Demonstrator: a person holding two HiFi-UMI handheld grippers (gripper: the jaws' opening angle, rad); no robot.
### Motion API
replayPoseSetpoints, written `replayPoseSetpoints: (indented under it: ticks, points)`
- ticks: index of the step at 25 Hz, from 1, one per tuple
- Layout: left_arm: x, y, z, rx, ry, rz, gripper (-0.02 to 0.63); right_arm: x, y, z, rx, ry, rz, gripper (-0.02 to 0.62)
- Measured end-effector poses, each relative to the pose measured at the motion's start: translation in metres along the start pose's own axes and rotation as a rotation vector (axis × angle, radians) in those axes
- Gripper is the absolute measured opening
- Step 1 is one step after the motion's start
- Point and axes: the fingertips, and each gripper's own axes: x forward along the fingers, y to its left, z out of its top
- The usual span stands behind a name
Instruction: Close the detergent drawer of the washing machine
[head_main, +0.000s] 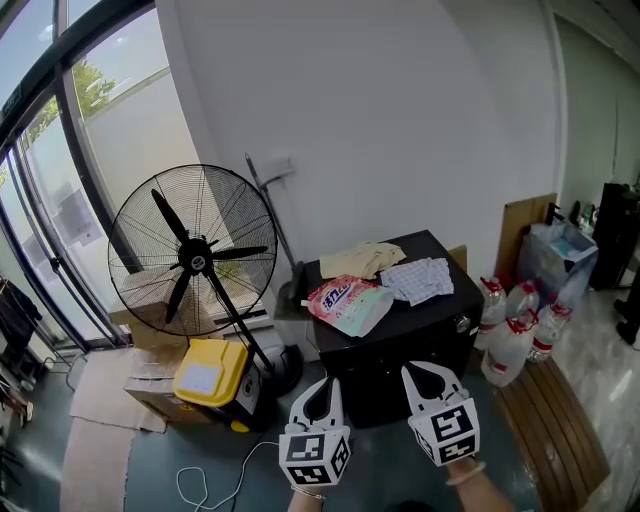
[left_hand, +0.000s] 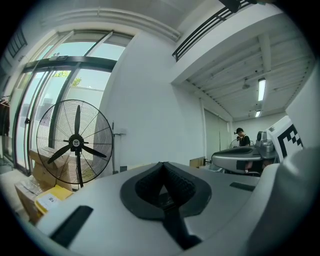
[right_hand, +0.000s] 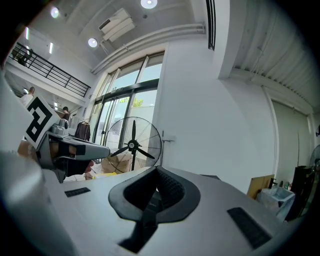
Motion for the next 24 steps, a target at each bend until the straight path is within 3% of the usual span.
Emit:
replayPoseSetpoints:
  ticks: [24]
  points:
    - [0.008,-0.010,-0.008,-0.004,0.023,0.012,0.015,0.000,-0.010,-0.006,0.027,-0.008,0.012,0.025]
